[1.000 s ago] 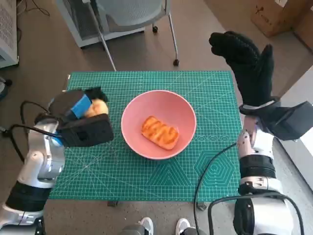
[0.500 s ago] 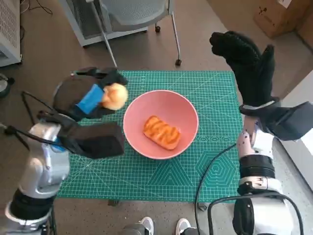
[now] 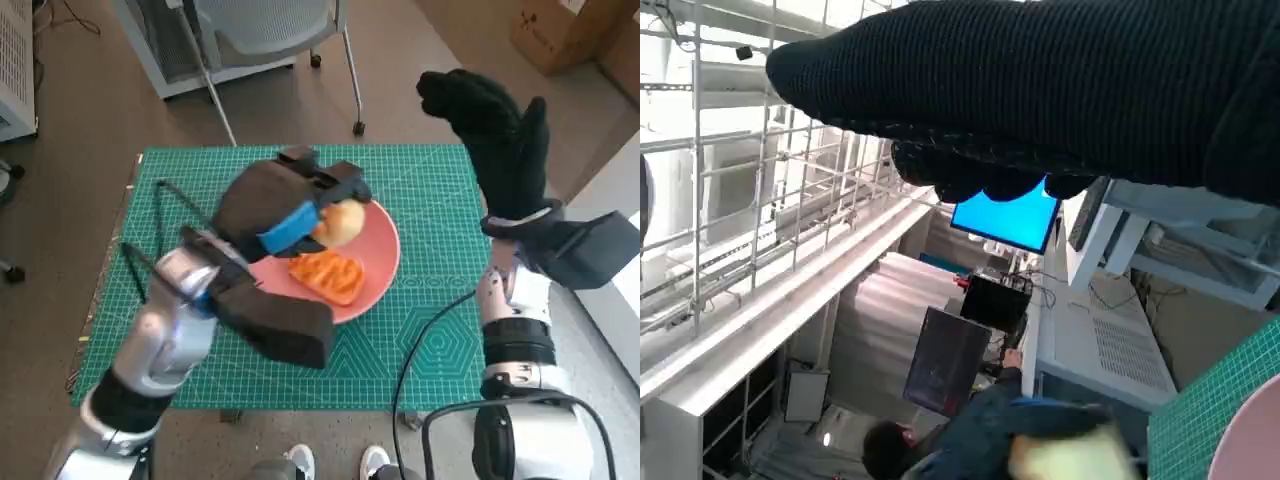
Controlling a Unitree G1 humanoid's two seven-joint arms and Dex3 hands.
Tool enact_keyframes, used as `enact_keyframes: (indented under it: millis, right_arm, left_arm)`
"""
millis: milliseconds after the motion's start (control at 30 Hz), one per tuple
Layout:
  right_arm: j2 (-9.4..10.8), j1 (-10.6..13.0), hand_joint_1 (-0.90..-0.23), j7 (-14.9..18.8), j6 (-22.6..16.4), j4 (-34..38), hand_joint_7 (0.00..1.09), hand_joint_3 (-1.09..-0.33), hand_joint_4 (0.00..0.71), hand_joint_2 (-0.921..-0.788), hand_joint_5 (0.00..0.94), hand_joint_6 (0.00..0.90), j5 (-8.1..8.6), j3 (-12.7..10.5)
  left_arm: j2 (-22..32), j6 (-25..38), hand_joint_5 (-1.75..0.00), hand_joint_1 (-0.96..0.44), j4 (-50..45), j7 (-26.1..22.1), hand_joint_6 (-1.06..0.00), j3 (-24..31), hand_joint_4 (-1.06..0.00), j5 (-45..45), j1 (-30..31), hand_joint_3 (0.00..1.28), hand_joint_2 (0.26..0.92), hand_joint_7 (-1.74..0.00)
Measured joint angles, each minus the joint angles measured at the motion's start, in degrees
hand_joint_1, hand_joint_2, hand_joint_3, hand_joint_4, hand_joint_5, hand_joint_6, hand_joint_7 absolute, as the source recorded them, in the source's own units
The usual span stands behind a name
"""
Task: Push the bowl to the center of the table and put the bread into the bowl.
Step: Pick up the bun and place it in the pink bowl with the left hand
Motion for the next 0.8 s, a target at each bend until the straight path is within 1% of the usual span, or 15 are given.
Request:
enact_keyframes:
  millis: [200, 233, 267, 300, 333, 367, 400, 433, 467, 500, 567, 600, 633, 700, 800]
  right_arm:
    - [-0.1, 0.7, -0.553, 0.0, -0.1, -0.4, 0.0, -0.559, 0.24, -0.921, 0.0, 0.353, 0.01, 0.1]
    - [-0.1, 0.8, -0.555, 0.0, -0.1, -0.7, 0.0, -0.559, 0.24, -0.921, 0.0, 0.353, 0.02, 0.1]
    - [-0.2, 0.9, -0.559, 0.0, -0.1, -0.8, 0.0, -0.558, 0.24, -0.921, 0.0, 0.353, 0.03, 0.1]
    - [-0.2, 0.9, -0.56, 0.1, -0.1, -1.0, 0.0, -0.557, 0.24, -0.921, 0.0, 0.353, 0.04, 0.1]
    - [-0.2, 1.0, -0.565, 0.1, -0.1, -1.1, 0.0, -0.556, 0.24, -0.921, 0.0, 0.353, 0.05, 0.1]
    - [-0.3, 1.1, -0.568, 0.1, -0.1, -1.2, 0.0, -0.556, 0.24, -0.921, 0.0, 0.353, 0.05, 0.0]
    - [-0.3, 1.1, -0.57, 0.1, -0.1, -1.2, 0.0, -0.555, 0.24, -0.921, 0.0, 0.354, 0.05, 0.0]
    - [-0.4, 1.2, -0.57, 0.1, -0.1, -1.3, 0.0, -0.555, 0.24, -0.921, 0.0, 0.354, 0.05, 0.0]
    - [-0.4, 1.3, -0.571, 0.1, -0.1, -1.4, 0.0, -0.554, 0.24, -0.921, 0.0, 0.355, 0.05, 0.0]
    - [-0.4, 1.5, -0.571, 0.1, -0.1, -1.5, 0.0, -0.554, 0.24, -0.921, 0.0, 0.355, 0.05, 0.0]
    - [-0.4, 1.6, -0.571, 0.1, -0.1, -1.6, 0.0, -0.553, 0.24, -0.921, 0.0, 0.356, 0.04, 0.0]
    - [-0.4, 1.7, -0.57, 0.1, -0.1, -1.7, 0.0, -0.553, 0.239, -0.921, 0.0, 0.357, 0.04, 0.0]
    - [-0.4, 1.8, -0.57, 0.1, -0.1, -1.8, 0.0, -0.553, 0.239, -0.921, 0.0, 0.357, 0.04, 0.0]
    - [-0.4, 1.9, -0.568, 0.1, -0.1, -1.8, 0.0, -0.552, 0.236, -0.921, 0.0, 0.357, 0.03, 0.1]
    - [-0.3, 2.1, -0.56, 0.0, -0.1, -1.9, 0.0, -0.553, 0.234, -0.921, 0.0, 0.356, -0.08, 0.2]
  left_arm:
    - [-1.4, -1.2, -1.18, 0.0, 6.3, -0.4, -0.71, -1.0, -0.76, -0.4, -0.3, 0.02, 0.913, -0.99]
    - [-1.4, -1.3, -1.21, 0.0, 6.8, -0.6, -0.69, -1.0, -0.74, -0.8, -0.3, 0.03, 0.915, -1.0]
    - [-1.4, -1.4, -1.24, 0.0, 7.3, -0.7, -0.65, -1.0, -0.68, -1.1, -0.3, 0.07, 0.917, -1.07]
    - [-1.4, -1.4, -1.26, 0.0, 7.8, -0.9, -0.62, -1.0, -0.66, -1.4, -0.3, 0.09, 0.918, -1.1]
    - [-1.4, -1.4, -1.04, -0.13, 8.2, -0.9, -0.58, -1.0, -0.56, -1.5, -0.3, 0.14, 0.919, -1.22]
    - [-1.4, -1.4, -0.86, -0.21, 8.4, -1.1, -0.55, -1.0, -0.53, -1.6, -0.3, 0.17, 0.92, -1.29]
    - [-1.4, -1.4, -0.66, -0.21, 8.4, -1.2, -0.46, -1.0, -0.48, -1.6, -0.3, 0.15, 0.889, -1.04]
    - [-1.4, -1.3, -0.57, -0.2, 8.4, -1.5, -0.45, -0.9, -0.47, -1.6, -0.3, 0.13, 0.884, -0.91]
    - [-1.4, -1.2, -0.39, -0.23, 8.4, -1.7, -0.42, -0.9, -0.44, -1.7, -0.3, 0.09, 0.88, -0.7]
    - [-1.4, -0.9, -0.32, -0.24, 8.3, -2.0, -0.41, -0.8, -0.43, -1.7, -0.3, 0.08, 0.88, -0.61]
    - [-1.4, -0.6, -0.13, -0.31, 8.0, -2.4, -0.37, -0.7, -0.38, -1.9, -0.2, 0.03, 0.879, -0.37]
    - [-1.4, -0.3, -0.09, -0.34, 7.8, -2.7, -0.35, -0.7, -0.34, -1.9, -0.2, 0.02, 0.878, -0.3]
    - [-1.3, -0.1, -0.07, -0.35, 7.3, -2.9, -0.34, -0.6, -0.33, -1.9, 0.0, 0.02, 0.878, -0.28]
    - [-1.2, 0.0, -0.03, -0.41, 6.4, -3.2, -0.3, -0.4, -0.25, -2.0, 0.3, 0.01, 0.879, -0.21]
    - [-1.1, 0.0, -0.01, -0.45, 5.5, -3.4, -0.27, -0.2, -0.19, -2.2, 0.7, 0.0, 0.877, -0.16]
